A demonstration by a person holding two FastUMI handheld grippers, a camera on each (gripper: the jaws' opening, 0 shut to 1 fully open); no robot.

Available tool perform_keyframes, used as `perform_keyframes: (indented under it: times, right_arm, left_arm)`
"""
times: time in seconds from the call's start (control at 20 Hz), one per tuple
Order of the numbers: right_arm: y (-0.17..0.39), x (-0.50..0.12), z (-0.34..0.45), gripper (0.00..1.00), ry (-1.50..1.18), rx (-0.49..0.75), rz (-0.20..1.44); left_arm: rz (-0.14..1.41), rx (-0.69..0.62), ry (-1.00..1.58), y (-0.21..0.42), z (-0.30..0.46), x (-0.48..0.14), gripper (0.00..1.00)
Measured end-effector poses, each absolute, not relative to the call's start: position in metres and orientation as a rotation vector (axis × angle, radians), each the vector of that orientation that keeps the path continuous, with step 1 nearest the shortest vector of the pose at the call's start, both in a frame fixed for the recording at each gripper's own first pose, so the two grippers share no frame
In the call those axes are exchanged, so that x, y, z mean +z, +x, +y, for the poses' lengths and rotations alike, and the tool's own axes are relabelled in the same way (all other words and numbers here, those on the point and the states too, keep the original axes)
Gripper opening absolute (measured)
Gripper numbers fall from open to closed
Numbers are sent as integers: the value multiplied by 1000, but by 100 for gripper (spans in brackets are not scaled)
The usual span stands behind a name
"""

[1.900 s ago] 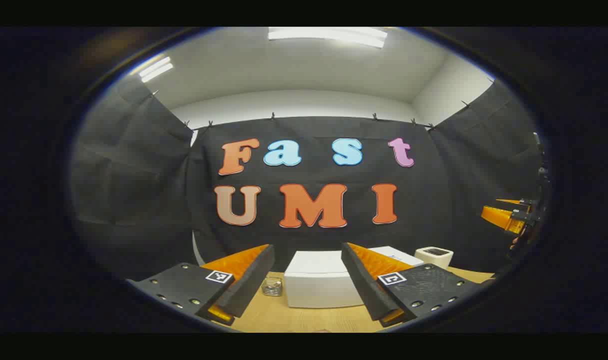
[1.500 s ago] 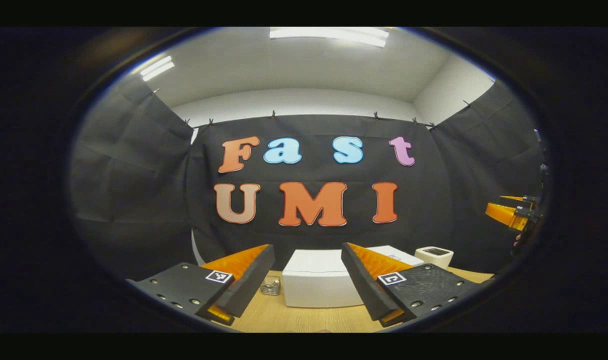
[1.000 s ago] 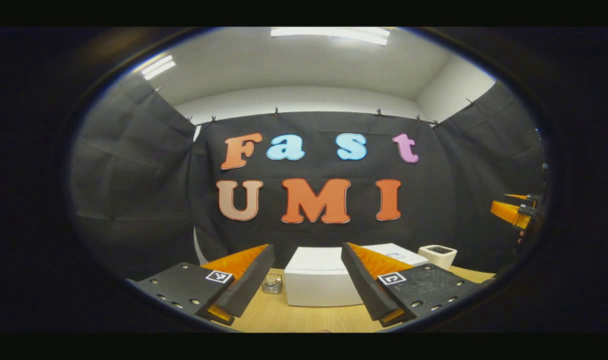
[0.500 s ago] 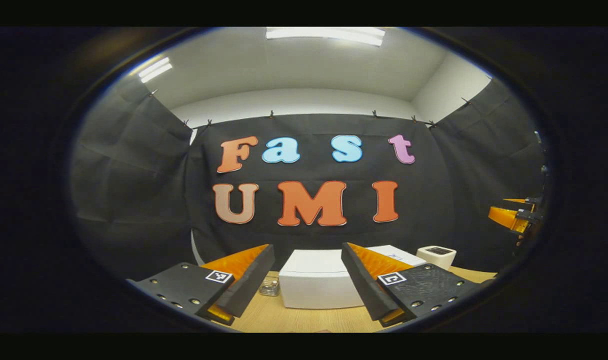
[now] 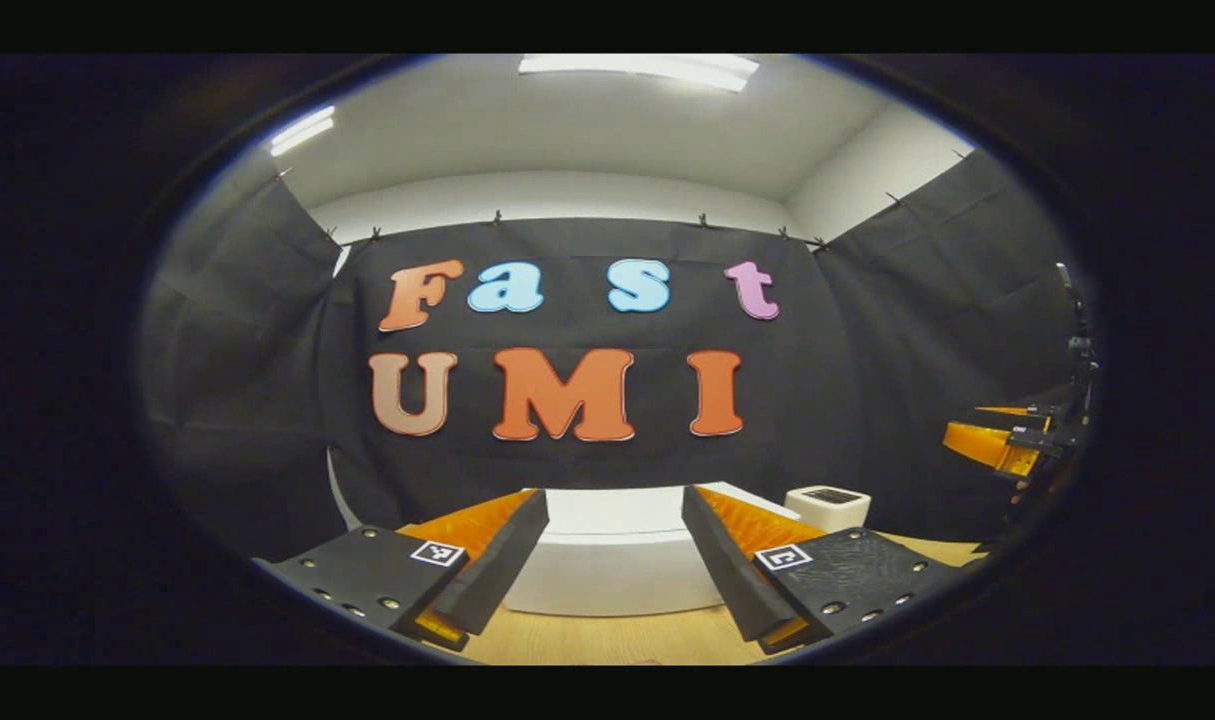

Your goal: Open the microwave oven with the left hand, put the food in, and close the microwave oven.

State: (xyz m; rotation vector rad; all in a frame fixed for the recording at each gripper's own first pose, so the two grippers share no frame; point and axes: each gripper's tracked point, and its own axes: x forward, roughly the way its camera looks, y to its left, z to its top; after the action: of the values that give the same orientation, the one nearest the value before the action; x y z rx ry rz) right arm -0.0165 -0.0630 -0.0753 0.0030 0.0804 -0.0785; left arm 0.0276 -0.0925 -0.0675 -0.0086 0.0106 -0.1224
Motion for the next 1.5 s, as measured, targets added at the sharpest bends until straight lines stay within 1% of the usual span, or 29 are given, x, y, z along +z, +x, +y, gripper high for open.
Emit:
perform_keyframes:
  times: [0.2,0.4,0.55,0.65,0.75,0.9,1.05,1.15,1.2,1.25,1.3,1.5]
  right_arm:
    - [-29,-105,-73,95,-38,-98,115]
    - [-39,-142,-77,95,-10,-109,167]
    - [-45,-168,-83,95,-10,-113,208]
    - [-52,-181,-84,95,5,-114,224]
    - [-58,-197,-80,95,35,-99,248]
    - [-66,-217,-80,95,52,-89,281]
    - [-75,-237,-84,95,48,-98,318]
    - [-81,-250,-84,95,48,-96,343]
    - [-84,-256,-86,95,51,-99,355]
    - [-87,-262,-87,95,54,-100,367]
    - [-90,-268,-89,95,60,-105,381]
    - [-96,-282,-95,95,87,-114,411]
  left_arm:
    - [29,-159,-38,37,-122,-100,89]
    - [48,-204,-30,46,-153,-132,89]
    - [67,-205,-27,55,-169,-158,89]
    - [96,-222,-30,61,-187,-183,91]
    - [129,-234,-27,68,-202,-208,89]
    - [173,-245,-17,81,-224,-242,89]
    - [233,-240,2,96,-238,-278,89]
    - [264,-237,2,104,-244,-297,91]
    - [275,-234,-4,108,-247,-307,82]
    - [288,-230,-7,112,-248,-314,86]
    - [298,-217,-6,114,-246,-323,84]
    - [343,-154,-18,126,-242,-350,71]
